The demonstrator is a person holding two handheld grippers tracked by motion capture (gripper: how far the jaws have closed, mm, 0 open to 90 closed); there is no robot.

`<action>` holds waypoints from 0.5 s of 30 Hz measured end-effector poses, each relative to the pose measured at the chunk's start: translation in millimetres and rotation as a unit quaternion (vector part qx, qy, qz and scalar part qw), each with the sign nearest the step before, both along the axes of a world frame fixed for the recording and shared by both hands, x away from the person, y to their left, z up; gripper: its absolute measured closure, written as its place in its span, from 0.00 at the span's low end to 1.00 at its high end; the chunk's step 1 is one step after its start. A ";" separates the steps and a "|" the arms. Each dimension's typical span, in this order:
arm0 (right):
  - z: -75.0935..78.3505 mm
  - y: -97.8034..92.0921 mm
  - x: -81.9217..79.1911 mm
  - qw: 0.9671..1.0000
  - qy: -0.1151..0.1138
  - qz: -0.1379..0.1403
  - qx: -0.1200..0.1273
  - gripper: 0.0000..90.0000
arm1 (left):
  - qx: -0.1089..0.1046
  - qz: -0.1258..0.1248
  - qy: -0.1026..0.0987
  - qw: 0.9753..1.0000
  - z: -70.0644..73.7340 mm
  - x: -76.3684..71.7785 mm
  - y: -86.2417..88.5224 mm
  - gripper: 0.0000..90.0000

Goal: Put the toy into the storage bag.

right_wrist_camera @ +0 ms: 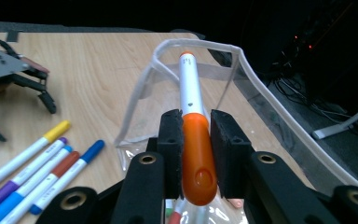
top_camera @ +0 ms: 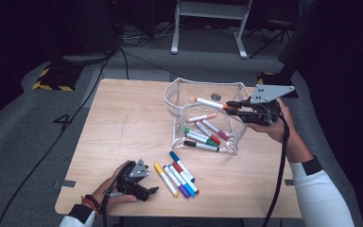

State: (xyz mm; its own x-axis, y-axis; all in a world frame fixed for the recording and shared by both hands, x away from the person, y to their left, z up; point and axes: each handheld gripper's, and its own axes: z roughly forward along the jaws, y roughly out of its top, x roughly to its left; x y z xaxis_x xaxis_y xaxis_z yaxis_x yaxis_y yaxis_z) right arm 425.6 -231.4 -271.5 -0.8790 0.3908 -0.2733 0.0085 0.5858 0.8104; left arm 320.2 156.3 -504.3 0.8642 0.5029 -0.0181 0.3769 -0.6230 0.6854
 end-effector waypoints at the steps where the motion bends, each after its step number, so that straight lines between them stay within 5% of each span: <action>1: -2.0 1.1 11.7 1.000 0.004 -0.009 -0.004 0.83 | 0.000 0.000 0.000 1.000 0.0 0.0 0.0 0.14; 15: -29.9 6.7 69.5 0.996 0.066 -0.055 -0.040 0.83 | 0.000 0.001 0.000 1.000 0.0 -0.1 0.0 0.14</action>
State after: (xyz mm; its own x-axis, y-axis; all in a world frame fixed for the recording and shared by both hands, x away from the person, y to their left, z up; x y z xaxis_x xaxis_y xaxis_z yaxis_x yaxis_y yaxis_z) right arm 495.0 -224.6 -301.4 -0.8626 0.4679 -0.1921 0.1793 0.6379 0.7490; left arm 320.1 156.3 -504.3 0.8637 0.5038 -0.0176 0.3775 -0.6233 0.6848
